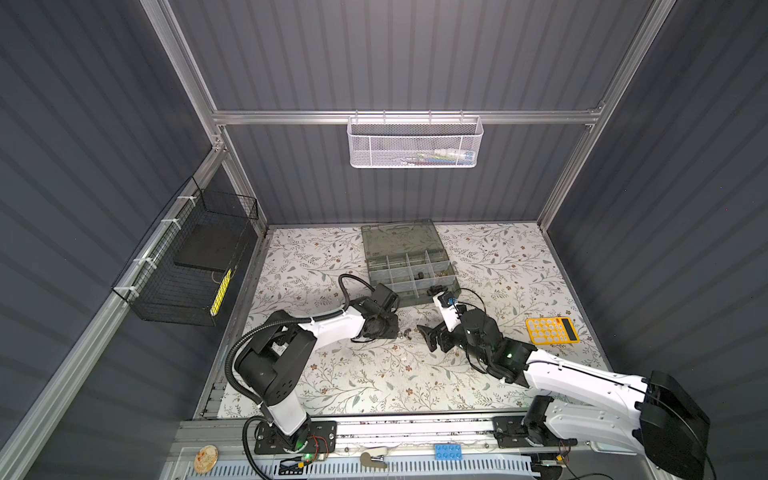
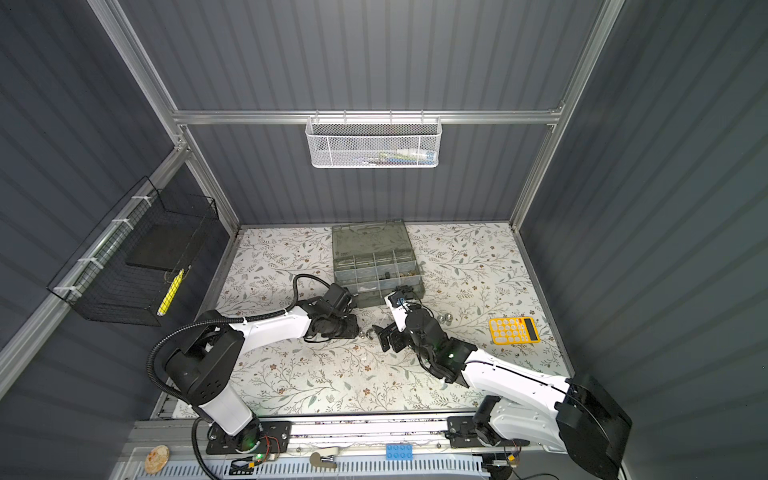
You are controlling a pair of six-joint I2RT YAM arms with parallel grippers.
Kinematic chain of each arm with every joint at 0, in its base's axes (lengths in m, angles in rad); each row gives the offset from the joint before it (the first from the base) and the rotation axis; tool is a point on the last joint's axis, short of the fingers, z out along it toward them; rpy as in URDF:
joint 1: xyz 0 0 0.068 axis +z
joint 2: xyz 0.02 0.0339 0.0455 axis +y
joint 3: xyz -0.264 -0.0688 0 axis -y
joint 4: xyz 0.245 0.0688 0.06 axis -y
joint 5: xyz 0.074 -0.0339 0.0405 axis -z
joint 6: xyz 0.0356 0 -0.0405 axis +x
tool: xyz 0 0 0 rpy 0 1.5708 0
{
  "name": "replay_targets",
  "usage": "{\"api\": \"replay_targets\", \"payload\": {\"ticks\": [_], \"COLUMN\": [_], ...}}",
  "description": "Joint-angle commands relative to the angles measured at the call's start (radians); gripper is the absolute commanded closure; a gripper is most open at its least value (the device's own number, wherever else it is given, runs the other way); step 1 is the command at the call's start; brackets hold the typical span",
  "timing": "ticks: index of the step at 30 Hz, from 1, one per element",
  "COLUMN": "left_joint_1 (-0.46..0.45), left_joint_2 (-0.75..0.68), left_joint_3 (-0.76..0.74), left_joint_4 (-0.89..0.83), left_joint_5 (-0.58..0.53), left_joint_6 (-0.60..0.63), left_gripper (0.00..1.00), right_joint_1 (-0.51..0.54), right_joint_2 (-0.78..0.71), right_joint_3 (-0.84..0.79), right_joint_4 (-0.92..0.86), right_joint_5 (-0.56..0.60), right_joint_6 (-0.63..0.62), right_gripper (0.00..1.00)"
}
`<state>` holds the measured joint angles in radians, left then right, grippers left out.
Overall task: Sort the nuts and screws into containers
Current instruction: 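Close the left gripper on the black hex nut beside the wing nut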
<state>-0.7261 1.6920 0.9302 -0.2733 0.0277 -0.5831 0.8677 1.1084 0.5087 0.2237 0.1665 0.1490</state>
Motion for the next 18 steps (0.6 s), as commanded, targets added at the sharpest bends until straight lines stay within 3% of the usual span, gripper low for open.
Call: {"api": "replay_targets", "payload": {"ticks": [1,18], "left_joint_1": [-0.005,-0.038], "left_joint_2": [0.000,0.006], "left_joint_3": [-0.014,-0.007], "left_joint_4": [0.003,-0.038], "left_joint_5": [-0.009,-0.049], "left_joint_6": [0.017,0.086], "left_gripper": [0.58,0.57], "right_joint_1": [0.007,0.007], "right_joint_2": [0.003,0.016], "right_joint_3": [0.031,0.028], "right_joint_4": [0.011,0.004], "right_joint_5": [0.016,0.042], "right_joint_6": [0.020,0.037], "right_gripper": [0.01,0.01]}}
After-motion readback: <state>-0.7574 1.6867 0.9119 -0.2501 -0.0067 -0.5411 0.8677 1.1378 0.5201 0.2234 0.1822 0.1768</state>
